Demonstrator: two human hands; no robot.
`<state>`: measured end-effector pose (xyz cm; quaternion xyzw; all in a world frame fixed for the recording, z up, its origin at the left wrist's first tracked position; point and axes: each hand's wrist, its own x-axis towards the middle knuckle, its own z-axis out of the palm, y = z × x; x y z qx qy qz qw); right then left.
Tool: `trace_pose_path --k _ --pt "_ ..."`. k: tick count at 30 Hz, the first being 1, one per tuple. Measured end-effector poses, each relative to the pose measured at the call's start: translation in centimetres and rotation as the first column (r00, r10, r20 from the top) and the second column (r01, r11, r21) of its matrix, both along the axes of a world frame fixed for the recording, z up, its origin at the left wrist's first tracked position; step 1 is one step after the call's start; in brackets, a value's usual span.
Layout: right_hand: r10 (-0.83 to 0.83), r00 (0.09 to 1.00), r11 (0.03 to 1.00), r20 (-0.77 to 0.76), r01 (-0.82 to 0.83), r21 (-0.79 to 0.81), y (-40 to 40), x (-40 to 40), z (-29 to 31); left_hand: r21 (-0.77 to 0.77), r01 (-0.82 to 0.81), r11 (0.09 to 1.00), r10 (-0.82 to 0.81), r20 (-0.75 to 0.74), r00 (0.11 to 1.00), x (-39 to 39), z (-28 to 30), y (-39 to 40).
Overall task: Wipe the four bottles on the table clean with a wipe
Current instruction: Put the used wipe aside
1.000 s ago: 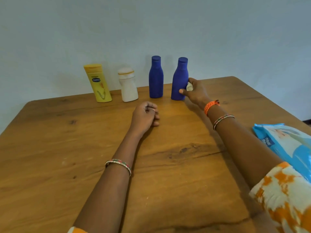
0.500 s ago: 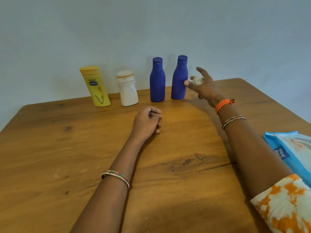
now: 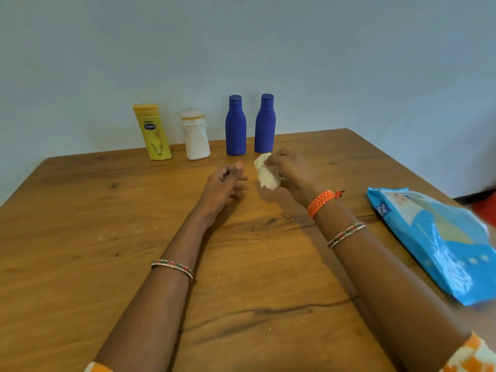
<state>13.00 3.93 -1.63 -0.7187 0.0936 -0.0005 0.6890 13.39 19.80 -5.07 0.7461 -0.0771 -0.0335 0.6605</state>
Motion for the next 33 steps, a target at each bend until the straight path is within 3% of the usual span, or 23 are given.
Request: trace_pose_path --k 3,9,13,16,19,22,24,26,29,31,33 --pt "0.067 0.997 0.998 0.041 -0.068 0.016 2.6 -1.9 -0.1 -0.111 0.048 0.993 -0.052 -0.034 0.998 -2.5 0.4 0.6" --pt "0.201 0.979 0.977 0.038 -0.203 0.062 6.9 -7.7 1.0 -0.163 -0.182 0.97 0.176 -0.049 0.983 -9.4 3.8 5.0" --pt "0.322 0.943 0.923 0.081 -0.332 0.197 13.0 -13.3 2.8 -0.202 -0.241 0.949 0.238 -0.043 0.97 -16.4 6.0 12.0" --pt "0.31 0.936 0.933 0.164 -0.333 0.139 19.3 -18.2 3.4 -0.244 -0.261 0.934 0.268 -0.002 0.963 -23.2 6.1 17.9" --pt "0.388 0.871 0.873 0.302 -0.452 0.182 28.2 -24.2 3.0 -0.344 -0.321 0.882 0.362 0.06 0.93 -30.9 4.8 25.0" --pt "0.496 0.75 0.831 0.438 -0.557 0.013 35.8 -30.7 0.0 -0.336 -0.37 0.866 0.386 -0.022 0.922 -37.9 1.8 31.3" --pt "0.673 0.566 0.726 0.476 -0.628 -0.28 38.6 -34.3 -3.5 -0.21 -0.443 0.872 0.412 -0.175 0.894 -41.6 -1.8 34.9" --pt "0.813 0.447 0.583 0.374 -0.646 -0.493 40.1 -36.1 -8.5 -0.057 -0.459 0.887 0.411 -0.358 0.839 -43.7 -6.4 37.6" --pt "0.885 0.444 0.435 0.139 -0.682 -0.589 41.5 -36.4 -16.6 0.063 -0.435 0.898 0.378 -0.618 0.69 -45.0 -14.0 39.5" --pt "0.89 0.457 0.362 -0.013 -0.722 -0.59 42.1 -36.4 -21.5 0.086 -0.536 0.84 0.434 -0.698 0.569 -44.9 -19.4 39.3" --pt "0.87 0.452 0.325 -0.197 -0.826 -0.46 42.2 -36.0 -25.9 0.149 -0.648 0.747 0.538 -0.709 0.456 -44.7 -24.2 38.3"
